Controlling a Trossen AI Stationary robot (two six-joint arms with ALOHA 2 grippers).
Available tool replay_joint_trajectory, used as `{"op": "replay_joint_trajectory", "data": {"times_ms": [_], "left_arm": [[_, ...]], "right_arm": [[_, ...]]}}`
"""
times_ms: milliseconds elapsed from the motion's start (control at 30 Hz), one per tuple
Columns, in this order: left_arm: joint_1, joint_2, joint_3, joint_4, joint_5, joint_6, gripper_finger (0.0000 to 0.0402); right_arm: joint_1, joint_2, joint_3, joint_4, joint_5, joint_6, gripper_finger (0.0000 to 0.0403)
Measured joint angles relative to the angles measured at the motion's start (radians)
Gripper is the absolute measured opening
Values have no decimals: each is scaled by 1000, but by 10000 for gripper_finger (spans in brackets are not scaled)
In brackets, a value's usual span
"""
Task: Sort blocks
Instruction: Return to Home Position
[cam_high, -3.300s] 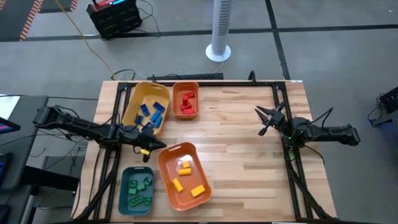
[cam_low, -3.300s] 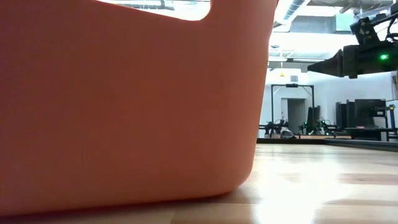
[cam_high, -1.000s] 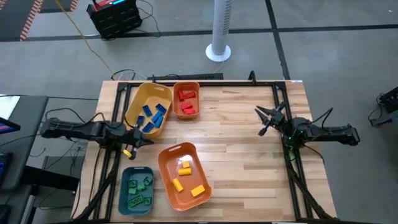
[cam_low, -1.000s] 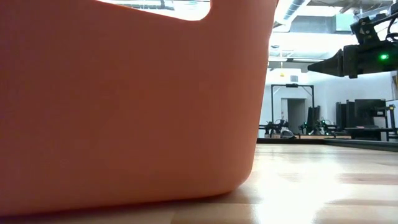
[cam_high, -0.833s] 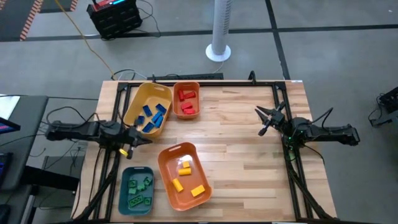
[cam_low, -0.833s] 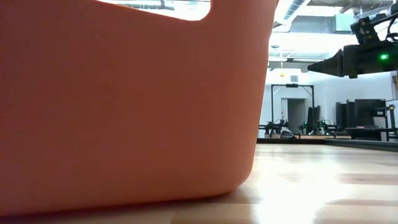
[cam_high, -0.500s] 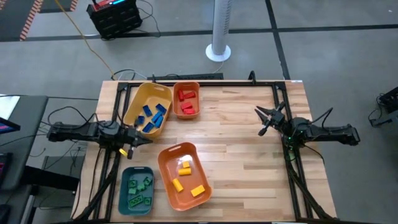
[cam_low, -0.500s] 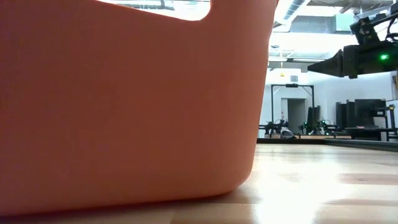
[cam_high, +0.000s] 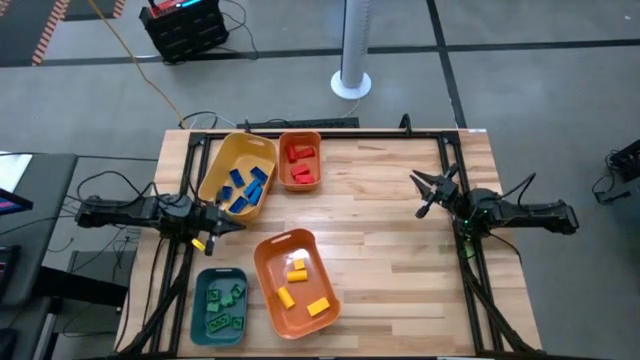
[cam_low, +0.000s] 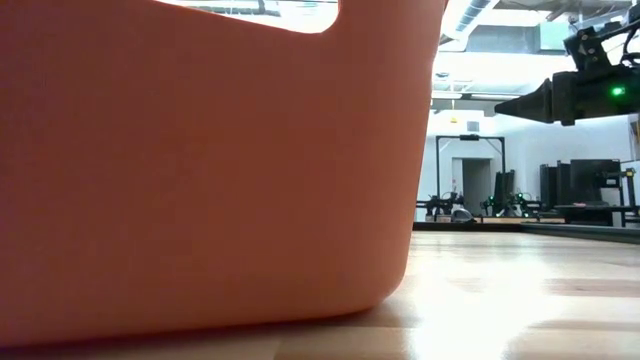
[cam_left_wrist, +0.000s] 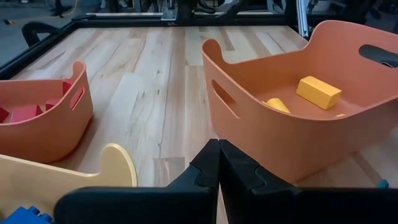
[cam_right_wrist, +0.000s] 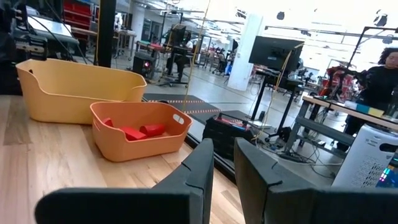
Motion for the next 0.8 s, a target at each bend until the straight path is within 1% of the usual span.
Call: {"op": "replay_joint_trajectory", "data": {"times_ms": [200, 267, 300, 367, 433, 500, 533, 567, 667, 800], "left_arm": [[0, 0, 0, -1, 0, 0, 0], [0, 0, 0, -1, 0, 0, 0], [0, 0, 0, -1, 0, 0, 0], [0, 0, -1, -1, 0, 0, 0], [0, 0, -1, -1, 0, 0, 0], [0, 0, -1, -1, 0, 0, 0], [0, 0, -1, -1, 0, 0, 0], [0, 0, -1, -1, 0, 0, 0], [0, 0, -1, -1, 0, 0, 0], [0, 0, -2, -2, 0, 0, 0]], "right_arm": [[-15, 1, 0, -2, -1, 7, 76], [-40, 0, -2, -3, -4, 68, 76], [-56, 1, -2, -3, -30, 106, 76], [-90, 0, -2, -4, -143, 173, 76], [-122, 1, -2, -12, -311, 253, 76], [-154, 0, -2, -33, -501, 355, 76], [-167, 1, -2, -44, -568, 405, 76], [-176, 1, -2, -52, -607, 452, 76], [-181, 1, -2, -55, -619, 545, 76], [-167, 2, -2, -51, -616, 557, 76]]}}
